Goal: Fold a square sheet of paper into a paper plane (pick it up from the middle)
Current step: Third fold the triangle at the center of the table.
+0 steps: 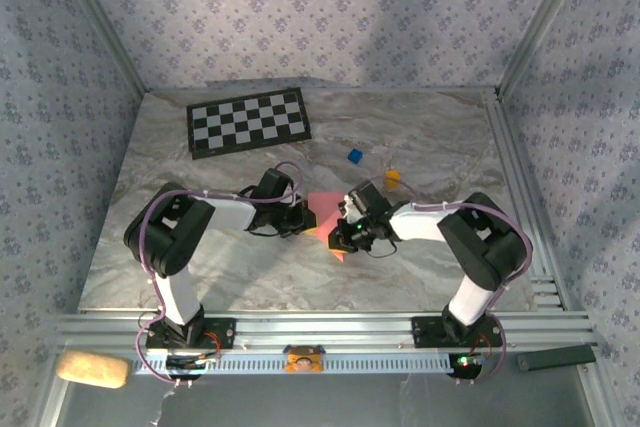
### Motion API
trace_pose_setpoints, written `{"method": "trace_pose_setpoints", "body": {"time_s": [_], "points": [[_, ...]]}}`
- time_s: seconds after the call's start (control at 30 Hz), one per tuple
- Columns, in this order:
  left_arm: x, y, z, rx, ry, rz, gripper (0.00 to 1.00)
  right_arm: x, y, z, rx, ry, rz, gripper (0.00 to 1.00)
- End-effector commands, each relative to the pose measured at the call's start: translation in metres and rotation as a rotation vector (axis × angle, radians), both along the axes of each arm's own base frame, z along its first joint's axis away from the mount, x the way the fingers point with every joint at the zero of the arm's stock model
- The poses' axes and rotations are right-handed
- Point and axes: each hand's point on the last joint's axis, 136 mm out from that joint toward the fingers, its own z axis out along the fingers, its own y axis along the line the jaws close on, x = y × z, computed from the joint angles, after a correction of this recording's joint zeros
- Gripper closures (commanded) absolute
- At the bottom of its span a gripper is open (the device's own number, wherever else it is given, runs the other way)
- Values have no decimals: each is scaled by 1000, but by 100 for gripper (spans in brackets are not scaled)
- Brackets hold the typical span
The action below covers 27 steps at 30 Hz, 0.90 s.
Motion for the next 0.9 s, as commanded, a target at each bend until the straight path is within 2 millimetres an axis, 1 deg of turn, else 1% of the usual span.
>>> {"method": "trace_pose_setpoints", "body": {"time_s": [0.0,0.2,0.4,0.47,0.57,0.63,0.7,0.77,0.87], "points": [[-5,20,-30,114,52,25,100,-20,-18,-10,-38,70,-3,92],[-5,19,-29,113,54,25,100,-34,-34,-16,-48,84,-2,92],[-5,20,-31,116,59,27,100,-45,-43,-11,-44,75,30,92],[-6,20,-31,115,62,25,100,-44,-44,-8,-43,65,30,92],[-6,19,-29,113,58,24,100,-34,-39,9,-10,24,21,91],[-5,20,-28,114,56,27,100,-25,-27,28,59,-9,33,90],[-5,19,-27,111,55,29,100,-15,-18,42,82,-43,49,90],[-5,18,-26,109,54,26,100,-9,-13,43,70,-52,52,90],[-5,18,-25,108,52,22,100,-10,-5,31,67,-8,72,90]]}}
